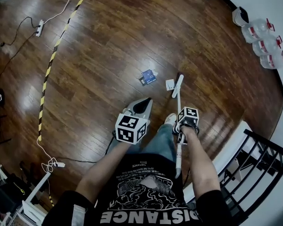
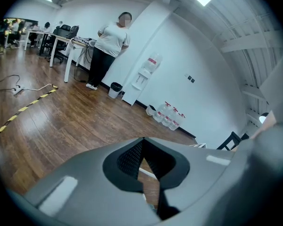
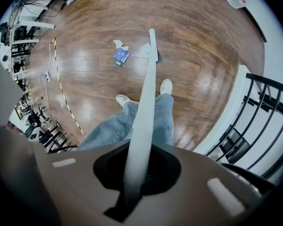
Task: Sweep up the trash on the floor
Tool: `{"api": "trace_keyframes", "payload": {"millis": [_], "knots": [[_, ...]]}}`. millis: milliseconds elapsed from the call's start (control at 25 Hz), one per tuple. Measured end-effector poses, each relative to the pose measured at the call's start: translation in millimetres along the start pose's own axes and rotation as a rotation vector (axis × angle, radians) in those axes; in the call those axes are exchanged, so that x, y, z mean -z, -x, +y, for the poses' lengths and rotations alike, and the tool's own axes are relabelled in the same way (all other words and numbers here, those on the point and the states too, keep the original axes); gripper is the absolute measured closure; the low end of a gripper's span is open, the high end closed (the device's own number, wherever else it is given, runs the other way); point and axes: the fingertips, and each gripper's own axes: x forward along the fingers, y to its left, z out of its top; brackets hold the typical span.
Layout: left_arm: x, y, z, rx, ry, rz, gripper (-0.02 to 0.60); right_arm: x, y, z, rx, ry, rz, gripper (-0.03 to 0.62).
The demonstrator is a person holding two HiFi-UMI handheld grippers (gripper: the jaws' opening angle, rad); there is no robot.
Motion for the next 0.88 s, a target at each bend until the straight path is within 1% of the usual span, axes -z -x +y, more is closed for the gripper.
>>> {"api": "trace_keyframes", "payload": {"millis": [240,440,680,880], "knots": [[-2.5,22.1,24.1,-0.009,0.009,-0.011,0.577,6.9,-8.6,44.5,-0.026,0.015,-0.010,0.592],[-3.7,33.0,32.3,-0.011,0.014,-0.023,0.577,9.1,-9.4,67.7,-0.034,0.037,-0.025,0.594],[2.4,39.9,33.8,-0.012,0.031,-0.032,0.577,14.4,-8.8,75.0,-0.033,0.064,-0.032,0.594],[8.7,42.0,27.7,-0.013,0.039,-0.040,0.577,16.7,-9.4,65.8,-0.018,0.084,-0.039,0.594]]}}
